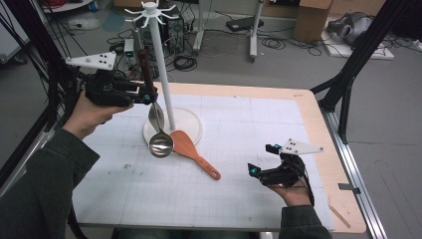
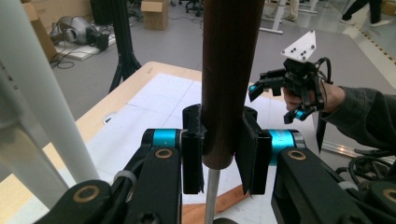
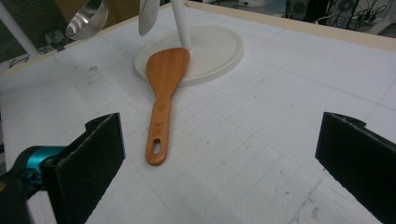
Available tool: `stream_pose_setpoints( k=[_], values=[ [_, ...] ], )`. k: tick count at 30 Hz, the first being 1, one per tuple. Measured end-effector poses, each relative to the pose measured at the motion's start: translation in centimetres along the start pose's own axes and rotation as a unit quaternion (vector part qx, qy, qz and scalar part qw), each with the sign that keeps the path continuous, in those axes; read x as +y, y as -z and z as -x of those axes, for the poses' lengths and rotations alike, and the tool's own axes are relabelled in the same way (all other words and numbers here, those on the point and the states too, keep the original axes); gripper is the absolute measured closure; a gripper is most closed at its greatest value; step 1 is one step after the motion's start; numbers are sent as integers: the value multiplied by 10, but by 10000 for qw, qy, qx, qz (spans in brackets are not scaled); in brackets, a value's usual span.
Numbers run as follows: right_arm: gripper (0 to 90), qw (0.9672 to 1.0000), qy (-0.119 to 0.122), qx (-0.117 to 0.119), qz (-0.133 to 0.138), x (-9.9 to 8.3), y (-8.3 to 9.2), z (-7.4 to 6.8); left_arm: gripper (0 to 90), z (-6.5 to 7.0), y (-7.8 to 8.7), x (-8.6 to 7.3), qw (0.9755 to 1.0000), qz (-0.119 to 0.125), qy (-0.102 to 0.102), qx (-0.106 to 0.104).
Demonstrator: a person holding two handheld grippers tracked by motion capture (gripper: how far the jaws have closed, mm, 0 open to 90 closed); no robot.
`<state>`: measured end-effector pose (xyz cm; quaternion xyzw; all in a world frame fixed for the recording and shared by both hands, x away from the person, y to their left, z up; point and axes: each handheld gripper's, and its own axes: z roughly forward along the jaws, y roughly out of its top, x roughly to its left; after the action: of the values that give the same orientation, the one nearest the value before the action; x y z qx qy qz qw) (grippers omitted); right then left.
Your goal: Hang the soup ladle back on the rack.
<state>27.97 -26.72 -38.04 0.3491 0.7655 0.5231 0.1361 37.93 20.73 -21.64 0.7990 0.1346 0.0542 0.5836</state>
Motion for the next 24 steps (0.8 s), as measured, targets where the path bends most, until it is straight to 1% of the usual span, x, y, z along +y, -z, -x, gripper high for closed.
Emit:
stream_pose_setpoints(
  k=[1, 4, 6, 9, 15, 16, 24],
  values=[
    [5, 10000, 23, -9, 15, 0, 0, 0, 734, -1, 0, 2, 10000, -1, 22, 1],
    [4, 10000, 22, 5, 17, 0, 0, 1, 734, -6, 1, 7, 10000, -25, -15, 7],
    [5, 10000, 26, 6, 23, 0, 0, 1, 734, -7, 1, 11, 10000, -2, -3, 26],
    [4, 10000, 25, 31, 37, 0, 0, 1, 734, -9, 1, 17, 10000, -44, -63, 21],
    [4, 10000, 43, 53, 9, 0, -3, -1, 733, -15, 0, 25, 10000, 5, -4, 6],
    [4, 10000, 41, 58, 12, 0, -3, -1, 734, -16, 0, 27, 10000, -10, -33, 10],
    [4, 10000, 29, 84, 3, 0, -4, -2, 734, -21, 2, 38, 10000, 5, -3, 4]
  ],
)
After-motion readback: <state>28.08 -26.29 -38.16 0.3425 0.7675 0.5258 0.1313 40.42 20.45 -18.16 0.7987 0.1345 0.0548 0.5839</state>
